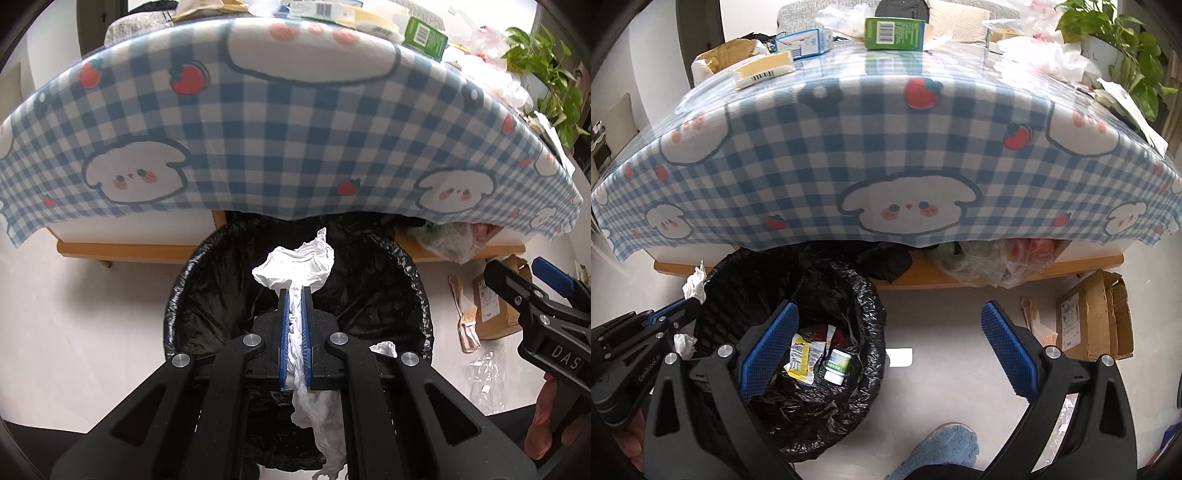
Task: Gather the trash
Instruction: 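Open the right tool over the bin while the left tool releases the tissue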
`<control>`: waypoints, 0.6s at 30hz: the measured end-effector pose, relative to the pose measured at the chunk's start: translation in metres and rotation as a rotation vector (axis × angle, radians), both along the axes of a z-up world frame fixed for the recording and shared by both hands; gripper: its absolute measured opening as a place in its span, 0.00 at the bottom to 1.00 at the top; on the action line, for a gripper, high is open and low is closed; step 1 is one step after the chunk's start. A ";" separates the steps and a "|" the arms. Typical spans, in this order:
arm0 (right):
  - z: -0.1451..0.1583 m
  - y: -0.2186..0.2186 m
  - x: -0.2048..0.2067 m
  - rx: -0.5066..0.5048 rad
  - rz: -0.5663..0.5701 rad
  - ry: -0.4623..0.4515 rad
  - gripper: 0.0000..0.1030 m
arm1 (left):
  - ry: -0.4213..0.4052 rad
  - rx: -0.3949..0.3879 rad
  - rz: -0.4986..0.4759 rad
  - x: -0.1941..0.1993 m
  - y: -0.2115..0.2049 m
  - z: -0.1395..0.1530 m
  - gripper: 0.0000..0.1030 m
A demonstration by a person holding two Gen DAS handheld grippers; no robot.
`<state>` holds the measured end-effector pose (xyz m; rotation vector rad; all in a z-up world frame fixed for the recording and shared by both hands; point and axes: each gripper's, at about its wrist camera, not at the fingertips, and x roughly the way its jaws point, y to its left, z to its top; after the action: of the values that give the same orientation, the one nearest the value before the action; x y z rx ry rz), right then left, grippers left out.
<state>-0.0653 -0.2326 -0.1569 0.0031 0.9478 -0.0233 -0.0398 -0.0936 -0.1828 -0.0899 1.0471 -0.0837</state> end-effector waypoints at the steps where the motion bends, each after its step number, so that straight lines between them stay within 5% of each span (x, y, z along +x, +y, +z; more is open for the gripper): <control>1: -0.001 -0.001 0.000 0.000 -0.001 0.001 0.92 | 0.002 -0.001 -0.001 0.001 -0.001 -0.001 0.06; 7: -0.002 -0.004 0.002 -0.002 -0.001 0.004 0.92 | 0.004 0.011 -0.001 0.002 -0.002 -0.002 0.13; 12: -0.001 -0.002 0.001 -0.012 0.003 -0.003 0.93 | 0.002 0.018 0.008 0.003 0.002 -0.004 0.43; 18: 0.007 0.001 0.001 -0.006 0.006 -0.007 0.93 | -0.039 0.028 0.014 -0.002 0.008 0.010 0.62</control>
<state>-0.0642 -0.2312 -0.1496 -0.0052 0.9406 -0.0206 -0.0419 -0.0861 -0.1732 -0.0694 1.0082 -0.0580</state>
